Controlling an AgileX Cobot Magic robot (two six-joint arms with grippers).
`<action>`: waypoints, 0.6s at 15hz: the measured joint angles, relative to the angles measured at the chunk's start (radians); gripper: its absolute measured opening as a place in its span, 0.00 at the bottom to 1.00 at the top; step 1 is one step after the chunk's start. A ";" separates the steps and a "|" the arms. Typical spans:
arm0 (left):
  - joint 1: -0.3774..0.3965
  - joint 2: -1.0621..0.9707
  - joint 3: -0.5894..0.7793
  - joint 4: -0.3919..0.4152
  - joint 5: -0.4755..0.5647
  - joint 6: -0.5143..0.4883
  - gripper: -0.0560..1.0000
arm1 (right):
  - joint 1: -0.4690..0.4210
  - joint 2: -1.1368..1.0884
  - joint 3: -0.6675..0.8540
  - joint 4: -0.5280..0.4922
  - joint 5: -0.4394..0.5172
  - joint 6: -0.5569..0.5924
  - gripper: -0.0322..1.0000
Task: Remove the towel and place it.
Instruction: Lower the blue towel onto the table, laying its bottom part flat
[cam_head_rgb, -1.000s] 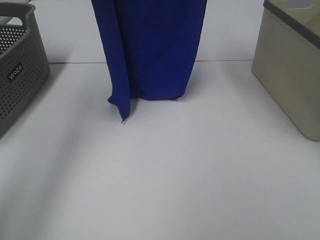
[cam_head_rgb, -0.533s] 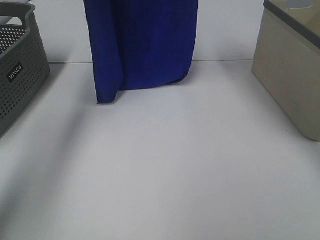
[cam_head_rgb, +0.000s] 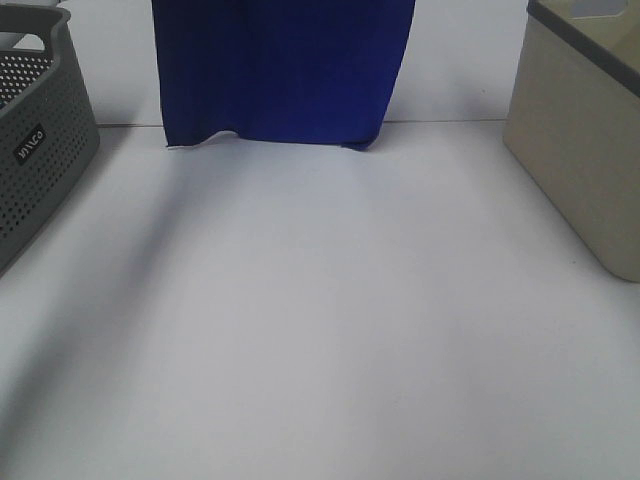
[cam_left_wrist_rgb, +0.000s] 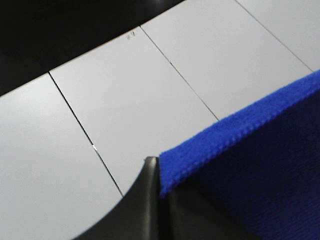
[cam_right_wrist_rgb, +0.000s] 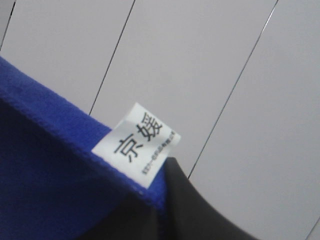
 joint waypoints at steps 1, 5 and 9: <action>0.000 0.004 0.000 0.006 0.008 -0.017 0.05 | 0.000 0.002 0.000 0.001 0.015 0.000 0.05; -0.006 -0.001 0.000 0.181 0.120 -0.314 0.05 | -0.001 0.003 0.000 0.035 0.183 0.001 0.05; -0.074 -0.067 0.008 0.650 0.431 -0.918 0.05 | -0.001 -0.086 0.000 0.161 0.536 0.001 0.05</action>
